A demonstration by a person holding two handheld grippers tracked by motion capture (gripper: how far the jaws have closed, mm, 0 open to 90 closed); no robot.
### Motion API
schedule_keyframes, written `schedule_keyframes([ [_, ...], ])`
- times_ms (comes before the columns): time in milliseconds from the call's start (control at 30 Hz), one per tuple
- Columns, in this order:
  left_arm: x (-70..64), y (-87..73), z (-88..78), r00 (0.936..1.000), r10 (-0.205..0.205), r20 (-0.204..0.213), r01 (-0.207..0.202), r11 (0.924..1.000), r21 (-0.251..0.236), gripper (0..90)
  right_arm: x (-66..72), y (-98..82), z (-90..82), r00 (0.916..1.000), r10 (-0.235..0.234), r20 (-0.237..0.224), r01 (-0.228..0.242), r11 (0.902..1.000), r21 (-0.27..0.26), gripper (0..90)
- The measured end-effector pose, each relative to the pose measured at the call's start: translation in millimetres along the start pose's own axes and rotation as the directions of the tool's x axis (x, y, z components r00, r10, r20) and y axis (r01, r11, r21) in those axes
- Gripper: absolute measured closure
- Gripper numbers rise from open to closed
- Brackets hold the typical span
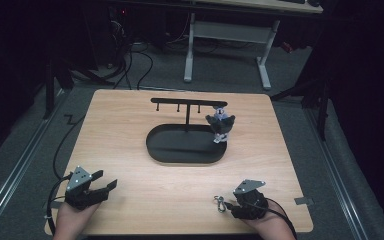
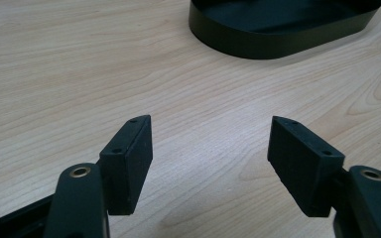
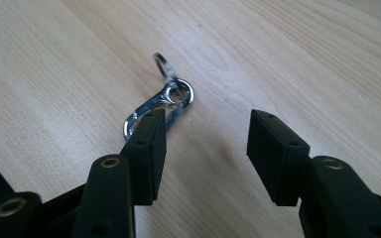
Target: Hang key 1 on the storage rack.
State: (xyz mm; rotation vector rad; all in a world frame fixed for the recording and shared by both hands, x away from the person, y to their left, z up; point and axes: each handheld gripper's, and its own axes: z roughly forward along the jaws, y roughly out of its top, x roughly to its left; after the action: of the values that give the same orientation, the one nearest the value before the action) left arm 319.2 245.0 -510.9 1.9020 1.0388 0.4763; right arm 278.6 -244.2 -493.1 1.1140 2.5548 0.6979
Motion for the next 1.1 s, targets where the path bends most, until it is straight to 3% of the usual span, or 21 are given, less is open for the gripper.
schedule_keyframes([
  [133, -1.1, -0.1, 0.5, 1.0000, 0.002, 0.007, -0.002, 1.0000, 0.002, 34.6, 1.0, 8.0, -0.9, 0.9997, -0.014, -0.018, 0.014, 0.9994, 0.033, 53.1],
  [233, -1.0, -0.6, 0.7, 1.0000, -0.001, 0.008, 0.001, 1.0000, 0.001, 34.6, 0.8, 16.2, -0.1, 0.9976, -0.053, -0.044, 0.057, 0.9935, 0.098, 55.5],
  [333, 0.4, -0.9, 0.1, 0.9999, -0.011, 0.012, 0.011, 0.9999, 0.001, 34.6, 1.2, 19.7, 0.1, 0.9967, -0.065, -0.047, 0.071, 0.9887, 0.132, 56.0],
  [433, 1.2, -0.7, -0.6, 0.9997, -0.021, 0.015, 0.021, 0.9998, -0.007, 34.8, -0.3, 27.7, 1.2, 0.9942, -0.084, -0.068, 0.096, 0.9764, 0.194, 56.9],
  [667, 0.8, -0.7, 0.7, 0.9996, -0.018, 0.020, 0.018, 0.9998, 0.002, 34.9, -0.6, 39.3, 3.4, 0.9882, -0.124, -0.090, 0.143, 0.9564, 0.254, 57.8],
  [733, 0.3, -0.6, 1.1, 0.9997, -0.014, 0.022, 0.014, 0.9999, 0.004, 34.9, -0.8, 43.9, 7.2, 0.9865, -0.126, -0.104, 0.152, 0.9441, 0.293, 59.4],
  [800, 0.2, -0.6, 0.9, 0.9996, -0.014, 0.024, 0.013, 0.9999, 0.005, 34.9, -0.6, 45.2, 8.7, 0.9858, -0.128, -0.109, 0.155, 0.9408, 0.301, 59.4],
  [900, 0.3, -1.1, 1.1, 0.9996, -0.015, 0.025, 0.014, 0.9999, 0.006, 34.9, 1.8, 51.4, 12.6, 0.9801, -0.160, -0.117, 0.190, 0.9267, 0.324, 61.5],
  [1100, 0.2, -1.0, 1.5, 0.9995, -0.011, 0.029, 0.011, 0.9999, 0.009, 35.0, 2.4, 59.3, 13.6, 0.9780, -0.172, -0.119, 0.202, 0.9228, 0.328, 65.6],
])
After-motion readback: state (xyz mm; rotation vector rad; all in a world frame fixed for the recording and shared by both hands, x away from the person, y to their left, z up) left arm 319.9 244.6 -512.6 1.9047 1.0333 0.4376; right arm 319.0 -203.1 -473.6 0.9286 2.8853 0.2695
